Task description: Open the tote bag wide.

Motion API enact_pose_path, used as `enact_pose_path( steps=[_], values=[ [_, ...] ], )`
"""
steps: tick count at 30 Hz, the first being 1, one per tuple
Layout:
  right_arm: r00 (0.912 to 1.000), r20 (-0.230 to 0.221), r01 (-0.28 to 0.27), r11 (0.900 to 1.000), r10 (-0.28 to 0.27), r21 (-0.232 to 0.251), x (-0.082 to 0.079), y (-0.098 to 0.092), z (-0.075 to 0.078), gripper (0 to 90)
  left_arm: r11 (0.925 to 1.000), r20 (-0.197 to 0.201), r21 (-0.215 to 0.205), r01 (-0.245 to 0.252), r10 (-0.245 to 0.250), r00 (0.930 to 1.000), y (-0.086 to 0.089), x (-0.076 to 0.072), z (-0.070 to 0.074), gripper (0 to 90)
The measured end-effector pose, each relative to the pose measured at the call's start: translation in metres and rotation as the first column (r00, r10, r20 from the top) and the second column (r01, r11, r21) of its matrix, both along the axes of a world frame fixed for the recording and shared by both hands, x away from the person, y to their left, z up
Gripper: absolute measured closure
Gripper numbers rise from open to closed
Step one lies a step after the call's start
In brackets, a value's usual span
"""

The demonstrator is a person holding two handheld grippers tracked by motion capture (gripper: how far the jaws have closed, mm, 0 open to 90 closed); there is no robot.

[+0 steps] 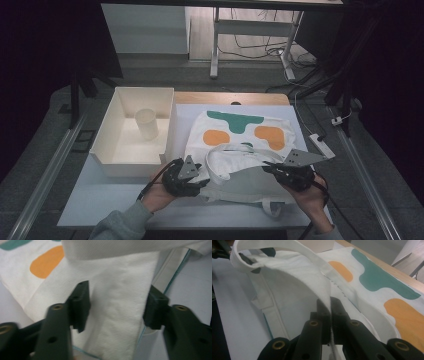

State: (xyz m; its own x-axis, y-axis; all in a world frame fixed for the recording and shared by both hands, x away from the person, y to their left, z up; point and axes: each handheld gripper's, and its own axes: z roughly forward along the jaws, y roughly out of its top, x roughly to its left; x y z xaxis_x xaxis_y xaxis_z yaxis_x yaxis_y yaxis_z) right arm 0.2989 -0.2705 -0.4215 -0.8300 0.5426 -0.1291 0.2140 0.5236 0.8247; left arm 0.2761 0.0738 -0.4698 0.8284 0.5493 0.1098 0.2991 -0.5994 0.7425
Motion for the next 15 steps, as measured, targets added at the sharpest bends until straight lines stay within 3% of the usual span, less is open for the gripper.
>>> enact_pose_path(
  steps=[6,10,15],
  values=[
    [0.9999,-0.008,-0.009,1.0,0.008,-0.011,0.001,0.003,-0.0041,87.9,0.9995,-0.026,-0.03,0.004,-0.005,0.9997,0.0053,0.0039,0.0008,77.8],
    [0.9998,-0.007,-0.017,1.0,0.017,-0.022,0.0003,0.0056,-0.0057,87.9,0.9997,-0.036,-0.023,-0.002,0.001,0.9994,0.006,0.0055,0.0001,85.8],
    [0.9996,-0.018,-0.02,1.0,0.02,-0.012,0.0005,0.0052,-0.0074,87.9,0.9994,-0.038,-0.034,-0.002,0.001,0.9993,0.0077,0.0057,0.0009,86.6]
  ],
)
